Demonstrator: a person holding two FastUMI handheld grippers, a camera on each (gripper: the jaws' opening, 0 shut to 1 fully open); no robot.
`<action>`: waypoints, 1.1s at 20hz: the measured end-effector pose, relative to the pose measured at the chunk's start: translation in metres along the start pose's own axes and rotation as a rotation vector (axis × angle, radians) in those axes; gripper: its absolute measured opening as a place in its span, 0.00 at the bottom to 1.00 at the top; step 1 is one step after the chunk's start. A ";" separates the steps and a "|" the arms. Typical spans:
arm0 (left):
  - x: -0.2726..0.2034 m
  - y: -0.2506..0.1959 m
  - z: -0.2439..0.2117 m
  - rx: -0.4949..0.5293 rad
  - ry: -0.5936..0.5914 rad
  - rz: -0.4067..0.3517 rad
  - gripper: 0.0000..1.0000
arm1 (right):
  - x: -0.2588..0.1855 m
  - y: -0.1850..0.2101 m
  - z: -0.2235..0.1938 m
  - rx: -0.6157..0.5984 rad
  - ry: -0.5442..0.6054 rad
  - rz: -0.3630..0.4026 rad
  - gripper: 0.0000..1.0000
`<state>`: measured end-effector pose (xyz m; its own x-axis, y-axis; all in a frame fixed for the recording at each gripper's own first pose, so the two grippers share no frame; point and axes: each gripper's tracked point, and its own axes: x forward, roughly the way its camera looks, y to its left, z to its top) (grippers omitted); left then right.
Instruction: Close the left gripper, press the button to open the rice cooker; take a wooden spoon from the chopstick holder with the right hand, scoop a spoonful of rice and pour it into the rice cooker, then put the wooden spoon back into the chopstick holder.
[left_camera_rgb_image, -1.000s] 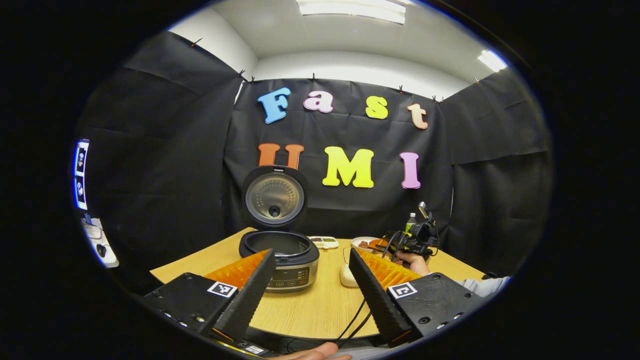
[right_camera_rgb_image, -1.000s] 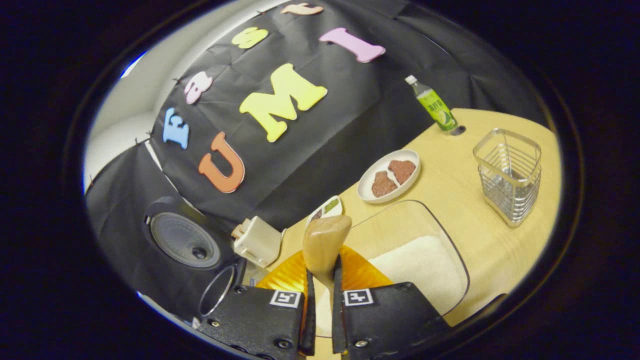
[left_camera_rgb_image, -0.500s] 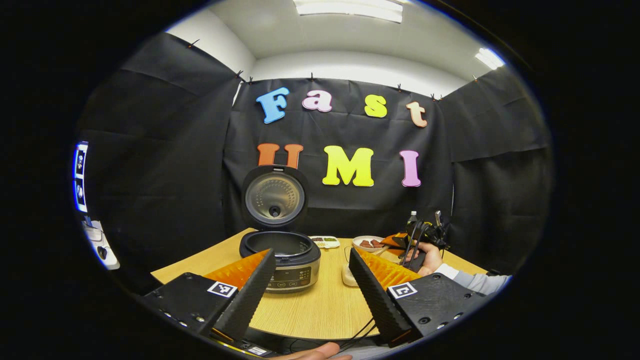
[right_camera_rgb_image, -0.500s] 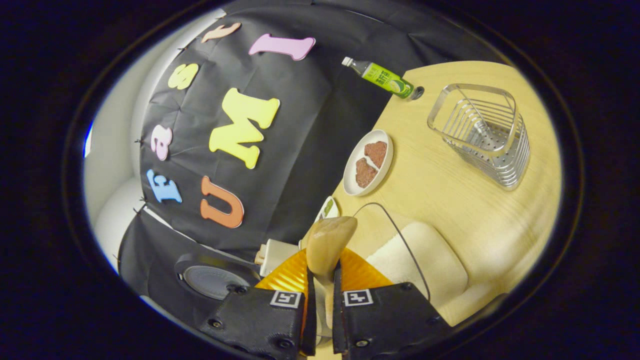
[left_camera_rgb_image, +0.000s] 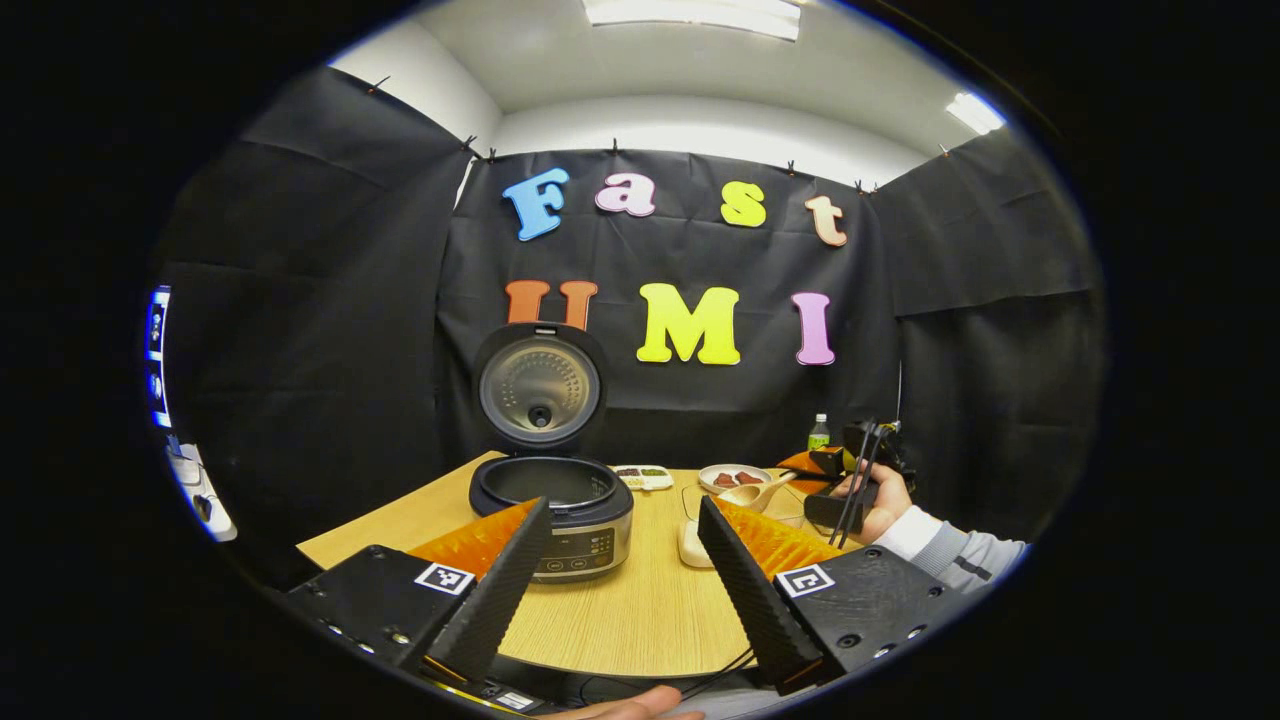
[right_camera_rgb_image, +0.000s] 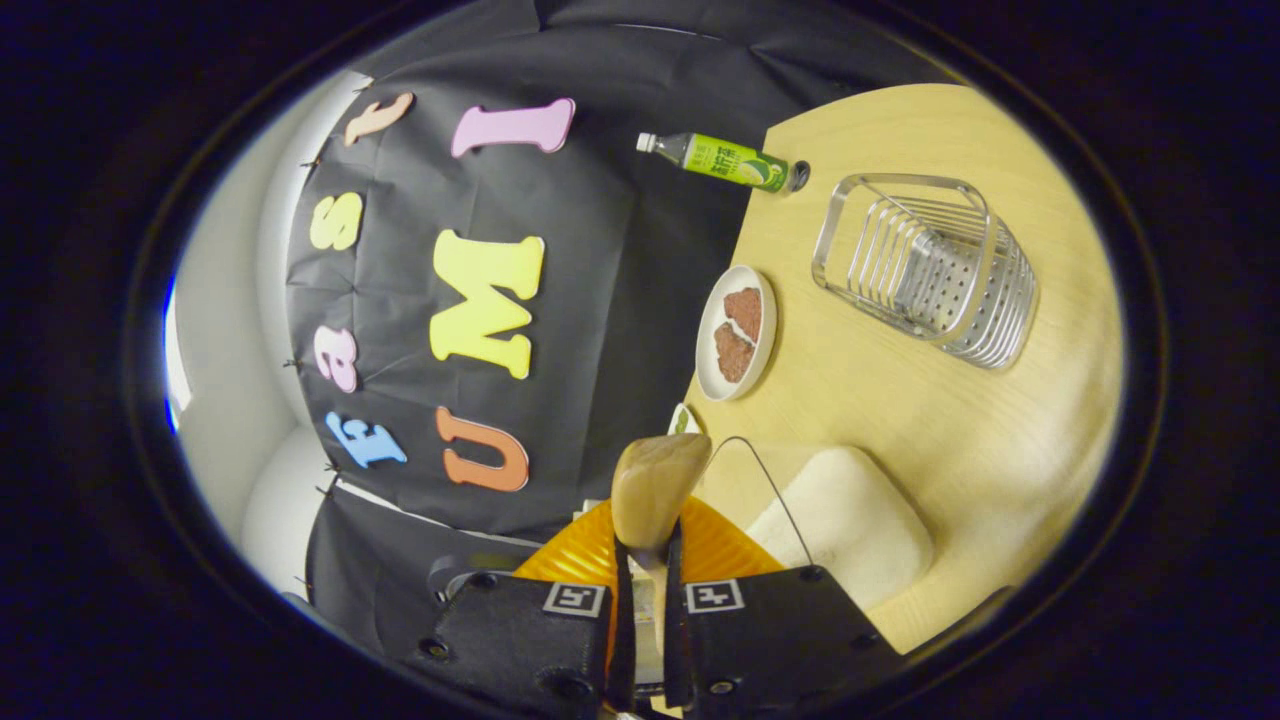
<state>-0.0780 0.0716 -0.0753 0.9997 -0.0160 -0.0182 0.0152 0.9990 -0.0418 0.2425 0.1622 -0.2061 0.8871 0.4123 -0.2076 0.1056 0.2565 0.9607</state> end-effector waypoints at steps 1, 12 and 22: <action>0.001 0.002 0.000 0.004 0.003 0.004 0.94 | -0.001 0.005 0.001 0.028 0.002 0.016 0.16; -0.015 0.011 0.007 0.039 -0.024 -0.003 0.94 | 0.014 0.106 -0.073 0.074 0.081 0.144 0.12; -0.026 0.043 0.007 0.005 -0.033 0.026 0.94 | 0.079 0.167 -0.172 -0.131 0.102 0.065 0.12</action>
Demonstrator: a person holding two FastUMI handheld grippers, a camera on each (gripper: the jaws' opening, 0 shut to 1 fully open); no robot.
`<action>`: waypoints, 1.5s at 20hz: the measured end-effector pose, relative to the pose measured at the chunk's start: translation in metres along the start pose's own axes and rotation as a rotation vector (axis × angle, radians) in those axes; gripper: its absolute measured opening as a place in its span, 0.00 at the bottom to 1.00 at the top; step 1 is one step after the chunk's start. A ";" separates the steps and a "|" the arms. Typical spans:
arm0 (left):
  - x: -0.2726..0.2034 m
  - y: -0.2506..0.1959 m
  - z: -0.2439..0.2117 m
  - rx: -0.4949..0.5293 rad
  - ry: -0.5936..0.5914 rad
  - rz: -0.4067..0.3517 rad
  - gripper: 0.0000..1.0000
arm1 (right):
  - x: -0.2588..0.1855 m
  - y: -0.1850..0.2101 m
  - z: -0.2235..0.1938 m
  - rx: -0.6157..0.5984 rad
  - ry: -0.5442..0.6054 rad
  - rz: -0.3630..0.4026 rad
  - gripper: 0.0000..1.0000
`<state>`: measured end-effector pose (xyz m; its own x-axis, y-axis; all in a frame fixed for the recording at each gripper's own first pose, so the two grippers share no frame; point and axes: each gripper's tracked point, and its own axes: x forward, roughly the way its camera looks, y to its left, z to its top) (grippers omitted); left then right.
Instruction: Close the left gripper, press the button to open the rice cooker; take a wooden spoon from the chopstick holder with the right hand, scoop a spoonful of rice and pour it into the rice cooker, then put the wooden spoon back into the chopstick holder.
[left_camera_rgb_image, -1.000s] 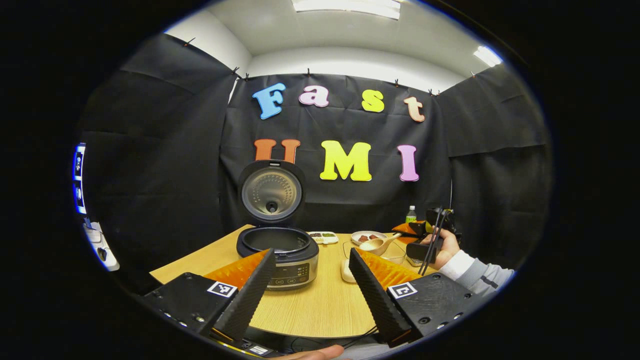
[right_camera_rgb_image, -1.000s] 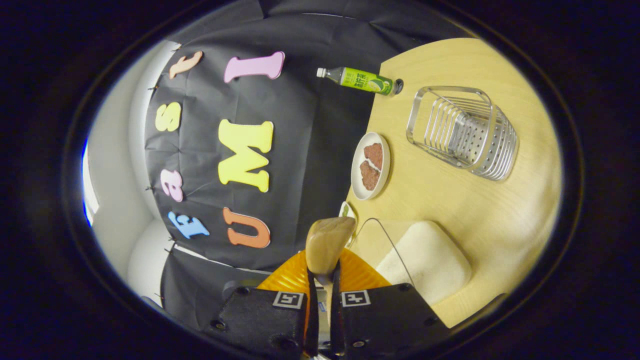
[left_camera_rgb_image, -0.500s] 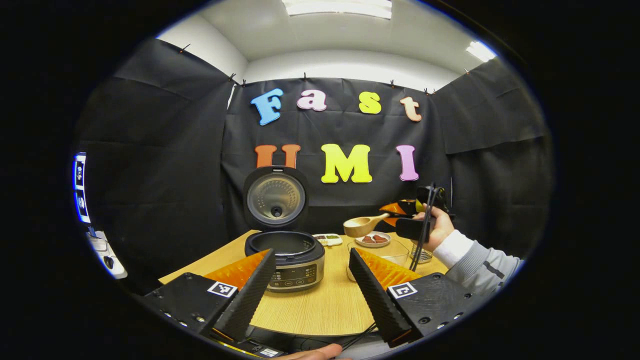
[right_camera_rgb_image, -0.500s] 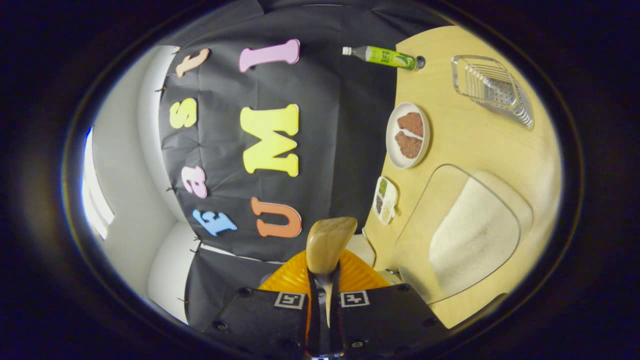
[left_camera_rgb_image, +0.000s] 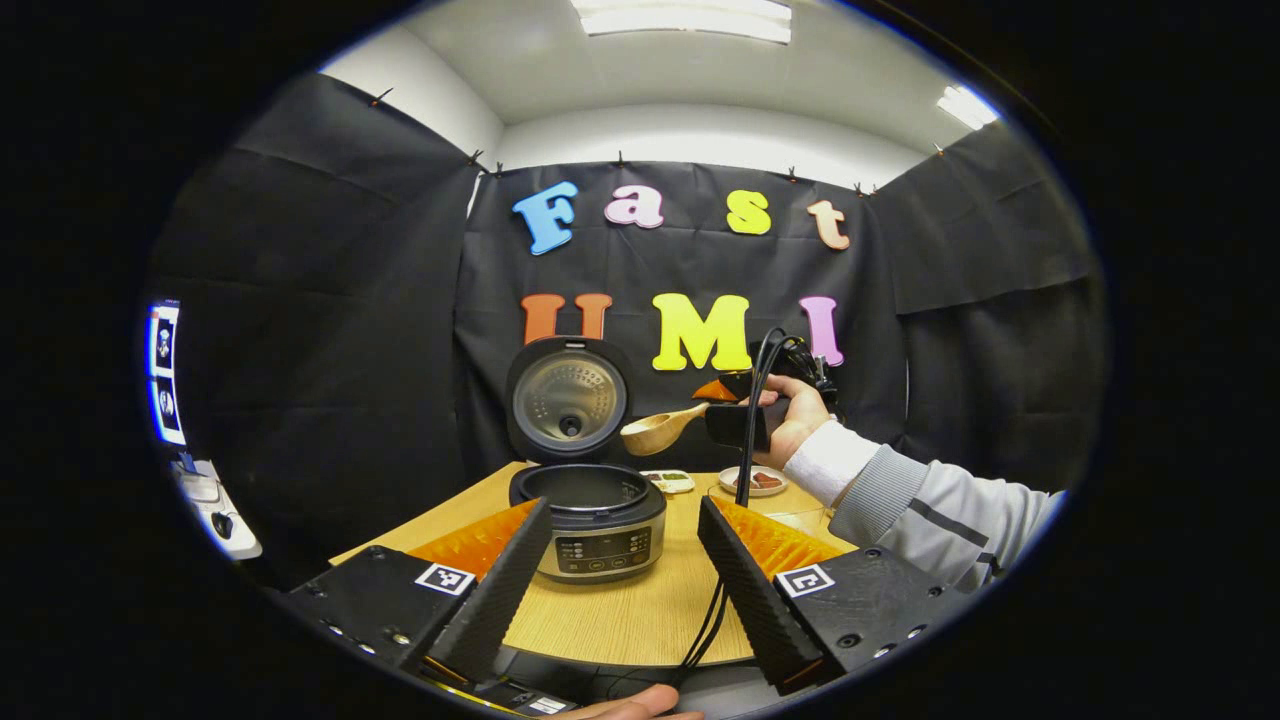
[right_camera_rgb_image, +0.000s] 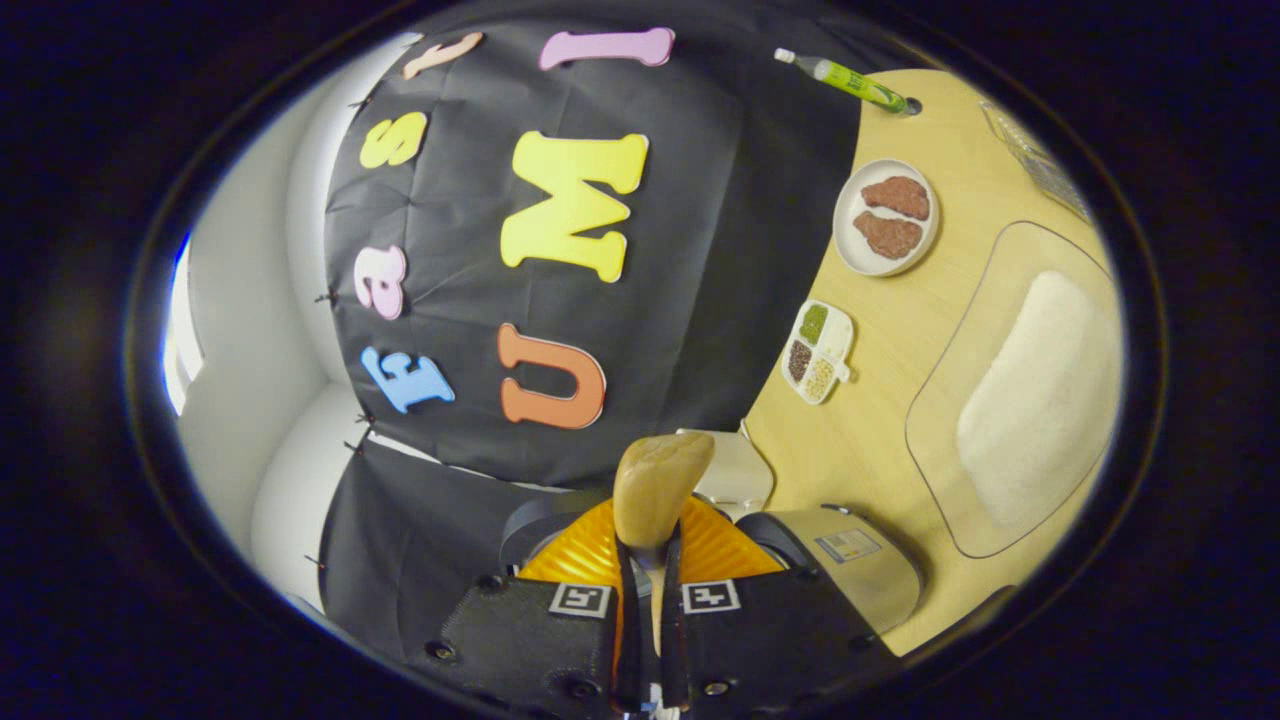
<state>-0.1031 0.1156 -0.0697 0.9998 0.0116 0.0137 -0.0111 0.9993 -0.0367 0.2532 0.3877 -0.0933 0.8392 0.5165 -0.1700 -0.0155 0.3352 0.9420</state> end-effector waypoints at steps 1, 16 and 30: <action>-0.002 0.002 0.001 -0.022 -0.001 0.002 0.94 | 0.006 0.008 -0.006 -0.093 -0.007 -0.017 0.13; -0.006 0.022 0.001 -0.039 -0.009 0.058 0.94 | 0.020 0.095 -0.063 -0.928 -0.148 -0.092 0.12; -0.004 0.016 -0.001 -0.034 -0.017 0.059 0.94 | 0.027 0.082 -0.172 -1.665 0.018 -0.038 0.13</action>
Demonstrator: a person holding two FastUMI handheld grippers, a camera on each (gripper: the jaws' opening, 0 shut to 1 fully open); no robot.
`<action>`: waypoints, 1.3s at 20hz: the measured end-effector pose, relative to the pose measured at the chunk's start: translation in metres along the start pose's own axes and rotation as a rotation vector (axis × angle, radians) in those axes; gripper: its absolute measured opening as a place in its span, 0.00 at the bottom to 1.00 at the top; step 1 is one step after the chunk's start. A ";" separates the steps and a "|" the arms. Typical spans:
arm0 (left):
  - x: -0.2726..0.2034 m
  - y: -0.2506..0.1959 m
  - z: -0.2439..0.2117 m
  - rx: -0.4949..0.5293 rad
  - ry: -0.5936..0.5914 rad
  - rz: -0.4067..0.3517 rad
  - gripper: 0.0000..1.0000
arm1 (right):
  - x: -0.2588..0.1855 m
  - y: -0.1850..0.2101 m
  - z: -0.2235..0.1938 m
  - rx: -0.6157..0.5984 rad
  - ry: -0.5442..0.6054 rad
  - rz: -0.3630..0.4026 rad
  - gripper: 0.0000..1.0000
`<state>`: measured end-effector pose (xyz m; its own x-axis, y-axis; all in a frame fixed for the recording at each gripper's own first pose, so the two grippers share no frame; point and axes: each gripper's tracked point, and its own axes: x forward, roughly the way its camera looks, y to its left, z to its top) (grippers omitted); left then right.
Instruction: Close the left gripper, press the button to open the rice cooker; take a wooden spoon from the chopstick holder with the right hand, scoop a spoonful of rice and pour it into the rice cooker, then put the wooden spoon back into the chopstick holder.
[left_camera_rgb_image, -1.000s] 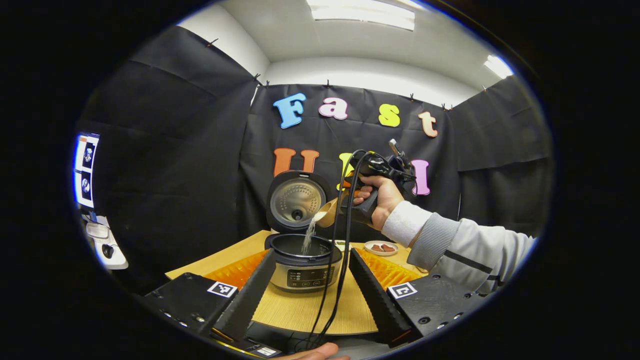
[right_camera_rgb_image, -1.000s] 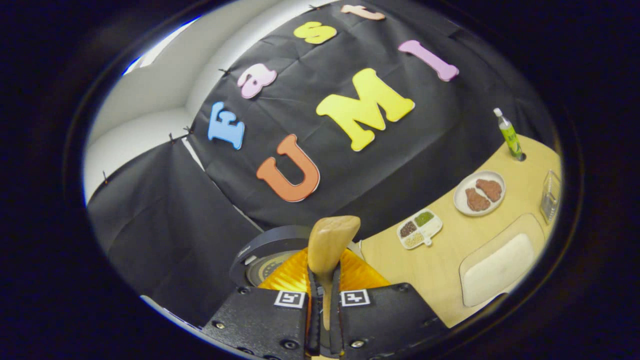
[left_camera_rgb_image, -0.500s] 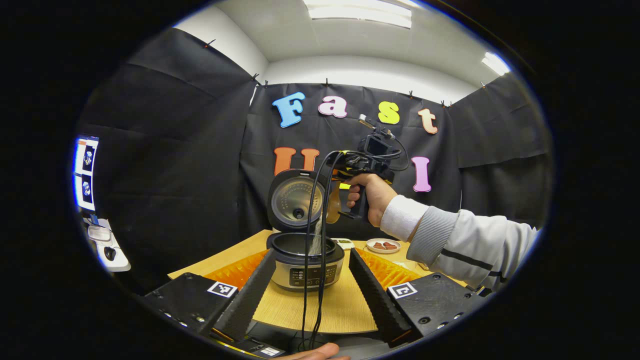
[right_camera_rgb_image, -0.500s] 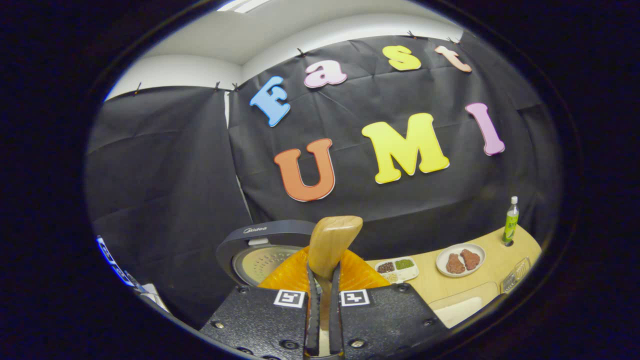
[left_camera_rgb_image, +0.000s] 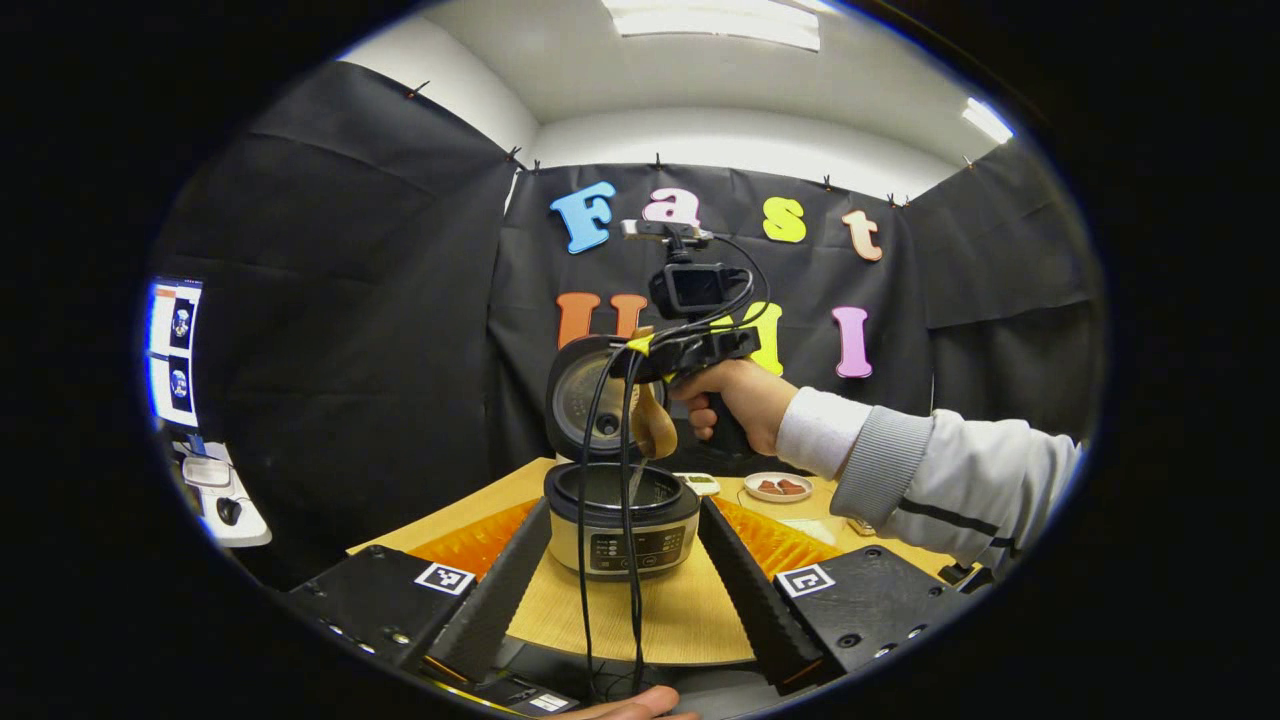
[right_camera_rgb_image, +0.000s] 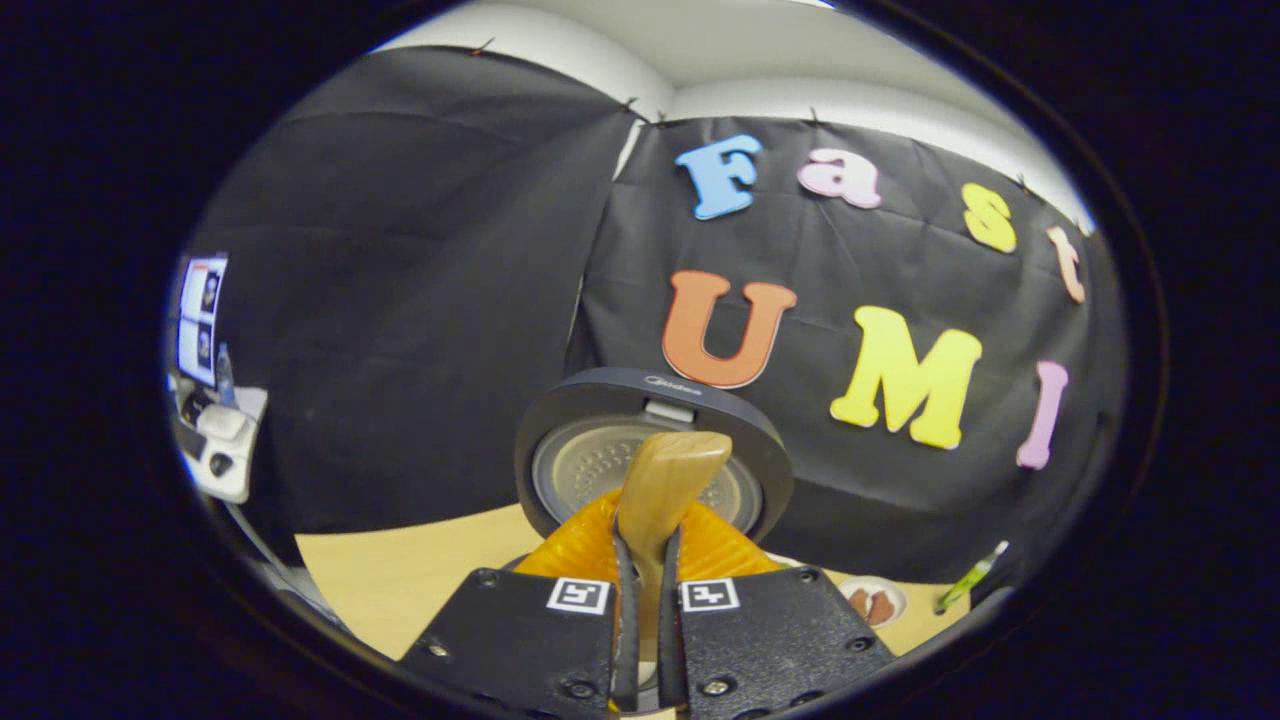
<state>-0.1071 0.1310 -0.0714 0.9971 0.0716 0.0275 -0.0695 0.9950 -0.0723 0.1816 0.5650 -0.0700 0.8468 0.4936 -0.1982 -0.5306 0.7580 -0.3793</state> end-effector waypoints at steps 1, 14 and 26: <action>0.001 -0.001 -0.002 -0.003 -0.001 -0.008 0.94 | -0.001 0.002 -0.002 -0.041 0.009 -0.010 0.13; 0.007 -0.025 -0.002 0.048 0.003 -0.018 0.94 | -0.043 -0.104 -0.011 0.076 0.014 -0.153 0.13; 0.005 -0.050 0.011 0.088 -0.031 -0.028 0.94 | -0.132 -0.292 -0.085 0.212 0.042 -0.349 0.12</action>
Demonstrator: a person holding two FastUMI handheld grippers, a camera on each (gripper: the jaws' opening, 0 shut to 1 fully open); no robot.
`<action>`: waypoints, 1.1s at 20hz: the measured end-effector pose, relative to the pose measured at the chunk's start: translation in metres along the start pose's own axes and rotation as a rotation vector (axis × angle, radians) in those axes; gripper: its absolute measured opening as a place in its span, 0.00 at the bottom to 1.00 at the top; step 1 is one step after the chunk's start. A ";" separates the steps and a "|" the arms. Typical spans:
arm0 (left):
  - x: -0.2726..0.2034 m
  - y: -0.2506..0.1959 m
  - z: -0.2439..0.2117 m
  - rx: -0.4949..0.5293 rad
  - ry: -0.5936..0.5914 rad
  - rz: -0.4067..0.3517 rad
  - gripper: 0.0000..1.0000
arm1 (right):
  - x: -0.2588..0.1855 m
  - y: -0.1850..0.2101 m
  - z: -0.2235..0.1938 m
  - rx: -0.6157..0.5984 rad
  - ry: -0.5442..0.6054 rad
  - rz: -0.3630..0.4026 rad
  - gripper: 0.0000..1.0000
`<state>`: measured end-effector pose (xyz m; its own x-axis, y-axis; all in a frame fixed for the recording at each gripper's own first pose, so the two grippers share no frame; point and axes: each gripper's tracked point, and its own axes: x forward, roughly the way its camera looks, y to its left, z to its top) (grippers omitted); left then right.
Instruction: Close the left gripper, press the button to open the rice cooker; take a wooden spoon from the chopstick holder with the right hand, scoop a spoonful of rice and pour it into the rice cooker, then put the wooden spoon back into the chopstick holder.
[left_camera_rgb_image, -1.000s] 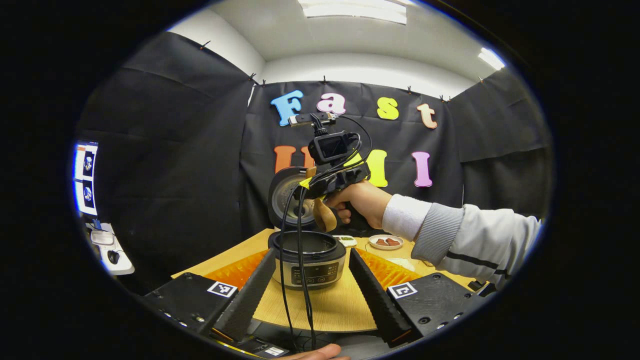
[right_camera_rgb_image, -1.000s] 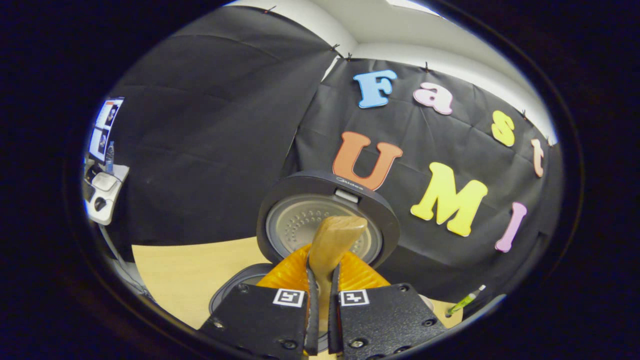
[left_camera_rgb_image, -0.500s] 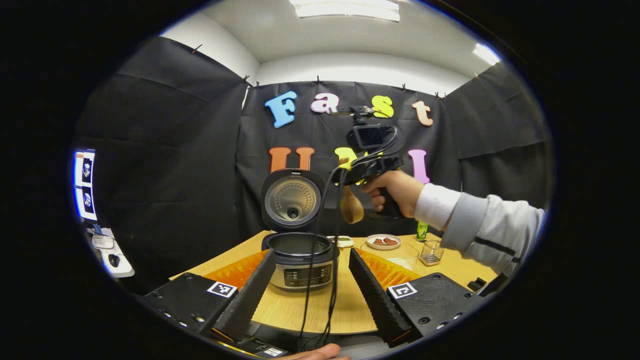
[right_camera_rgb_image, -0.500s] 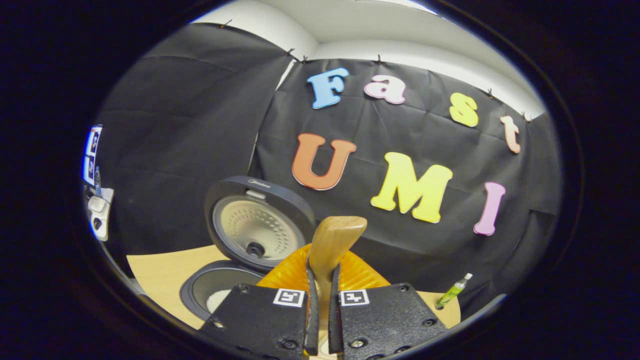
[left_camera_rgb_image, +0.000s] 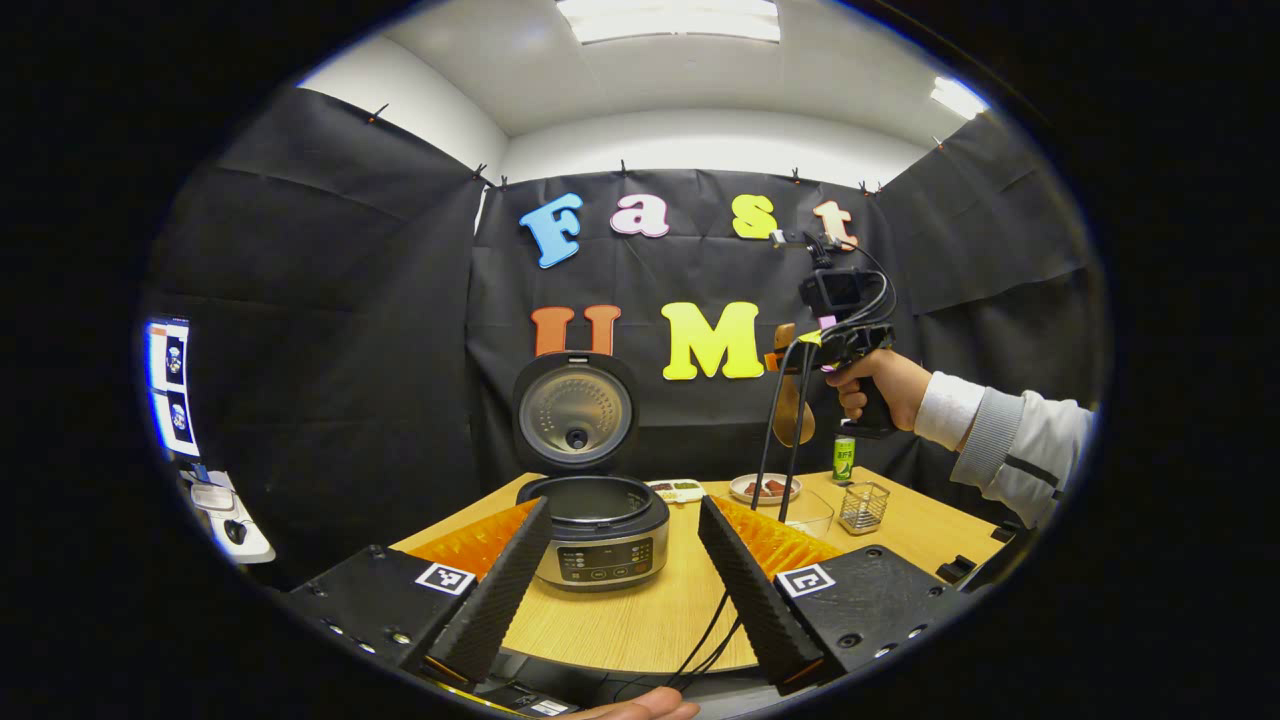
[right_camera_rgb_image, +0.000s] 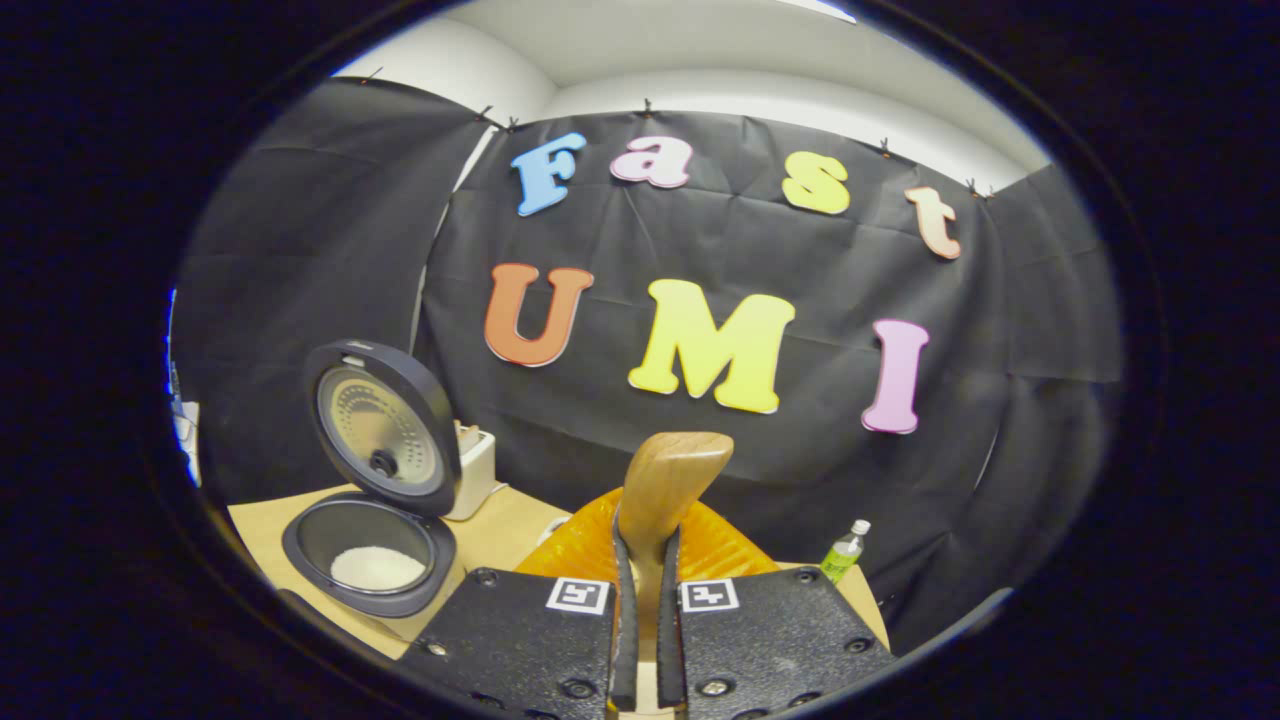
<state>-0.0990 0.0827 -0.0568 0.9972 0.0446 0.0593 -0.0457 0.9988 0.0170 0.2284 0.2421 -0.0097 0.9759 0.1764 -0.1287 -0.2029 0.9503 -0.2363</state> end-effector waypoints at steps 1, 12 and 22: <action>-0.001 0.001 0.002 -0.001 -0.005 -0.002 0.94 | -0.002 -0.018 -0.007 0.014 0.013 -0.019 0.12; 0.012 0.010 -0.007 -0.012 0.028 0.063 0.94 | 0.004 -0.135 -0.073 0.118 0.061 -0.151 0.14; 0.015 0.002 -0.008 0.018 0.030 0.057 0.94 | 0.024 -0.177 -0.166 0.251 0.171 -0.215 0.16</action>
<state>-0.0835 0.0852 -0.0638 0.9943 0.1022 0.0308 -0.1032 0.9942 0.0320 0.2739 0.0350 -0.1311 0.9621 -0.0590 -0.2663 0.0516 0.9981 -0.0347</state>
